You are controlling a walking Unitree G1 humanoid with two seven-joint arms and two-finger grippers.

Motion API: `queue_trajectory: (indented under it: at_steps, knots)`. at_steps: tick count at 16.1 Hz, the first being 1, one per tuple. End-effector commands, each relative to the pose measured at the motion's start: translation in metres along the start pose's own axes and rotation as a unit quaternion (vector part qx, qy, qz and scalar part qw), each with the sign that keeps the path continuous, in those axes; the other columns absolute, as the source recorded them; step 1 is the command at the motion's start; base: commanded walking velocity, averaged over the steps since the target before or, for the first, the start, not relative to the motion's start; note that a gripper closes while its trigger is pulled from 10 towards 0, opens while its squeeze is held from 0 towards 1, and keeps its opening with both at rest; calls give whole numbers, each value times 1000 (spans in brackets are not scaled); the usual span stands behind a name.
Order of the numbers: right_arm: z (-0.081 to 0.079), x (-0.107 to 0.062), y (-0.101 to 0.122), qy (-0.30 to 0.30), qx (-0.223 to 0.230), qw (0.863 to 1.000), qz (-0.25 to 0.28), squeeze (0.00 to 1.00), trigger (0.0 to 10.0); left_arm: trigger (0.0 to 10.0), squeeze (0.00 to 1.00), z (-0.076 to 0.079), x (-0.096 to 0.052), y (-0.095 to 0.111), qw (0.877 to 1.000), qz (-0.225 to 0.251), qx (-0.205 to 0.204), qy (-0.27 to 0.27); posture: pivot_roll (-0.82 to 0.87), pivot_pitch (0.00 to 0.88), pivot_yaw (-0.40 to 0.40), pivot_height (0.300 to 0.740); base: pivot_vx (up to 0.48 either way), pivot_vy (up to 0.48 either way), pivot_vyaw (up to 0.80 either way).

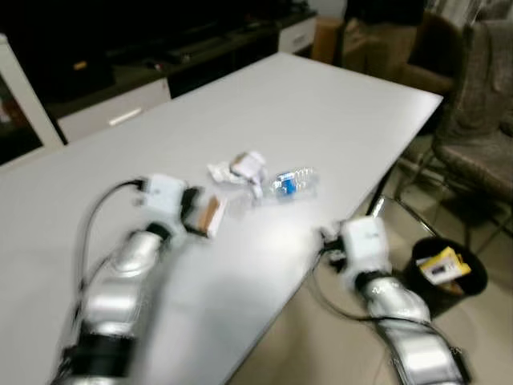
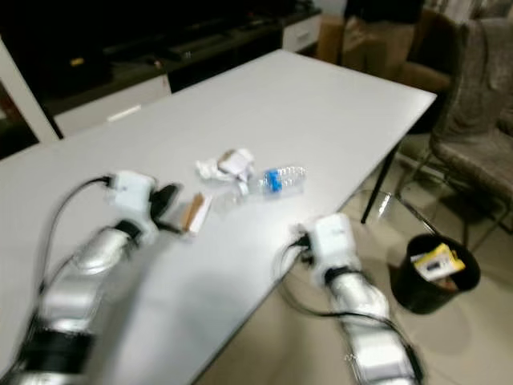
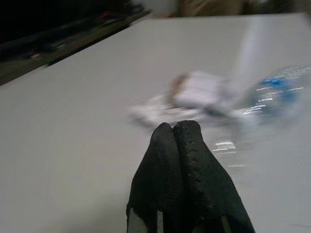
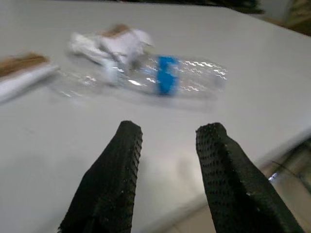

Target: Picking trash to rubbish bin

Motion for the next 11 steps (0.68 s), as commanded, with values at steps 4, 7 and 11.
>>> queue_trajectory:
  at_steps: [4, 7, 11]
  knots:
    - [12, -3, 2, -12, -20, 1000, -1, 0, 10000, 10000, 0, 9, 6, 6, 1000, 9, 0, -17, -62, 0, 20, 740, 370, 0, 0]
    - [11, -2, 5, -9, -19, 1000, 6, 0, 10000, 10000, 918, 8, 7, 11, 998, 34, -42, -21, -62, 0, 23, 740, 0, 0, 0]
    - [9, -2, 5, 6, -22, 1000, 3, 0, 10000, 10000, 1000, 16, 17, 0, 997, 5, -37, -73, -64, 0, 22, 740, 0, 0, 0]
Point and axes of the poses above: a point about 5 cm out from each wrist's last joint towards the gripper, its own x axis pointing out of the wrist towards the gripper, its own y axis along the axis of the wrist's last joint, z = x × y, the point moved 2 cm from there along x, pointing out of the wrist towards the gripper, and after that the axes turned 7 degrees about x, right-handed, at the moved point
